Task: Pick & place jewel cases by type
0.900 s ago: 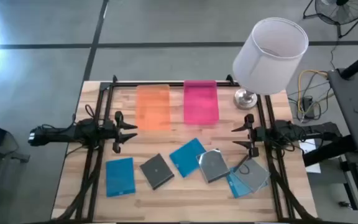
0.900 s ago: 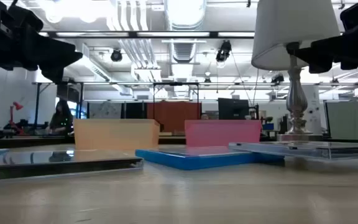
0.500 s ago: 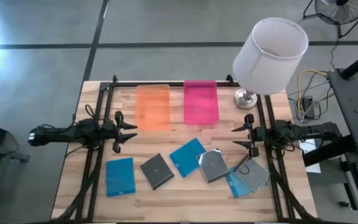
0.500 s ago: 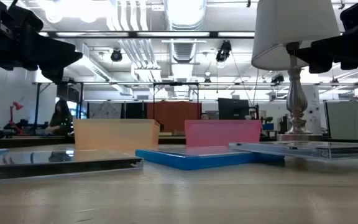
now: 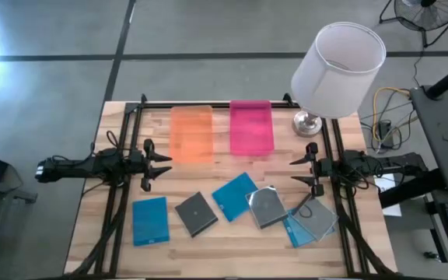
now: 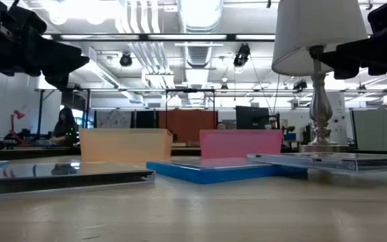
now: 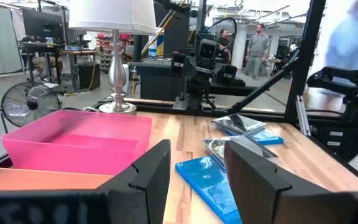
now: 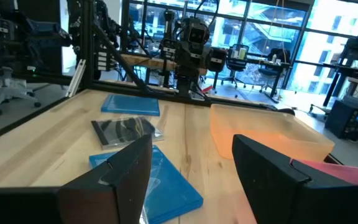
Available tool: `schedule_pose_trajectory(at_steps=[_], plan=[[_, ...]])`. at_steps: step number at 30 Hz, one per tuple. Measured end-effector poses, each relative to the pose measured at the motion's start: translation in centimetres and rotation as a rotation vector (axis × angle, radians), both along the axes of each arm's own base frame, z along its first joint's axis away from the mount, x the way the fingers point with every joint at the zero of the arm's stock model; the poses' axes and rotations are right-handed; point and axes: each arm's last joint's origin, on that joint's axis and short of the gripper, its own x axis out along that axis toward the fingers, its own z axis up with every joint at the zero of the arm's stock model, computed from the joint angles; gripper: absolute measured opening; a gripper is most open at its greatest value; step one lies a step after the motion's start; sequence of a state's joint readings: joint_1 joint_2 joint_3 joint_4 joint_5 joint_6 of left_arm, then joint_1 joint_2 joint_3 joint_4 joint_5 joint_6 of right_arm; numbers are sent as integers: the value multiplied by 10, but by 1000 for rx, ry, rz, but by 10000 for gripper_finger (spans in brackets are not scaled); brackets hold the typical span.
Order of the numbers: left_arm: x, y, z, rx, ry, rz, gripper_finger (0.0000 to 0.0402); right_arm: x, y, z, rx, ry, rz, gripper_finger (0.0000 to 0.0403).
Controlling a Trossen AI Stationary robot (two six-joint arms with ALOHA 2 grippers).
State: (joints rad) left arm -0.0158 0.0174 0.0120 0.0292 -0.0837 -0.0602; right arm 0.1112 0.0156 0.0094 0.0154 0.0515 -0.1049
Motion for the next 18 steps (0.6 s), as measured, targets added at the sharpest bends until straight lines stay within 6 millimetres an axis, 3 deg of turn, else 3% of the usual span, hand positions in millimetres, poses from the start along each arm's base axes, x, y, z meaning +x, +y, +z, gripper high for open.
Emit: schedule_pose_trajectory(at_steps=[18], plan=[[0,0,0,0,0,0,135,0,0,0,1,-4,-6,219]])
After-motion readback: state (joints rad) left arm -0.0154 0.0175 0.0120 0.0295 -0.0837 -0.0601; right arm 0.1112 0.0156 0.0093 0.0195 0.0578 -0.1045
